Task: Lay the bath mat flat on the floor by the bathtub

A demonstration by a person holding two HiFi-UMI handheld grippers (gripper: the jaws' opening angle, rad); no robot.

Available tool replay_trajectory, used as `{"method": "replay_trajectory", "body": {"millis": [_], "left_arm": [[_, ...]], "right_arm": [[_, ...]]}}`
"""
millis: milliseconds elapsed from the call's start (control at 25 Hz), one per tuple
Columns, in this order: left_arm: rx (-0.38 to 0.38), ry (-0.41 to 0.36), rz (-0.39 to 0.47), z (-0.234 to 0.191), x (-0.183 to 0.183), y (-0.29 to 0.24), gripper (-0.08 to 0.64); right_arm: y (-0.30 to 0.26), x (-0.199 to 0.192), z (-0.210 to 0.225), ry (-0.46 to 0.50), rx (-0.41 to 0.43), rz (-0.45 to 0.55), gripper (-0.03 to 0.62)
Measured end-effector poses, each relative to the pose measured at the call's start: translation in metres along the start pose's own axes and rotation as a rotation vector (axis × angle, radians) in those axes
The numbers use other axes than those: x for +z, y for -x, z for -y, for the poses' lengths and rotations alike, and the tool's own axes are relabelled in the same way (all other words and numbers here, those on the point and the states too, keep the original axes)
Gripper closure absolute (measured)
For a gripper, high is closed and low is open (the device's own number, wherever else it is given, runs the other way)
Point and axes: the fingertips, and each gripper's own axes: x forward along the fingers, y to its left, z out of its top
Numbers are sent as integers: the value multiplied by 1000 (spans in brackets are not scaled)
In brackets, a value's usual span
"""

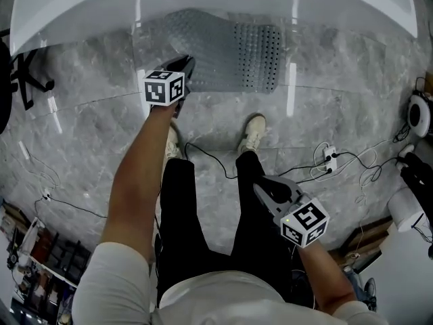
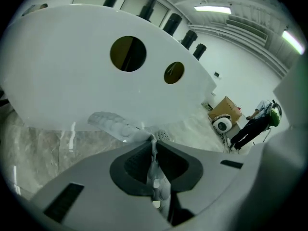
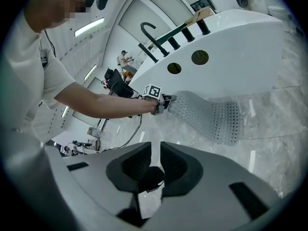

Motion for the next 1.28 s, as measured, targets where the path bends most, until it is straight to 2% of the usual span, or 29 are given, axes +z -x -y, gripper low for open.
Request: {"method": "replay_trajectory", "body": {"millis": [160,480,640,760,1080,1280], "left_arm": [[62,19,-44,-44,-20,-1,514],[152,39,-130,-103,-51,6,500],[235,39,-215,-135,-76,15,449],[290,53,-240,-160,-89,29,466],[294,47,-233,-187,-94,71,475],[265,41,-206,-180,-80,91,477]], "right_arm": [[-22,2,-5,12,5,-17,523],[-58,5,-22,39,3,-44,523],[-73,14,-30,53,0,-44,523],[-85,20,-35,61,-6,-45,523],[-111,39,-55,103,-14,-42,526],[-120,48,-67,129,-36,-32,529]]}}
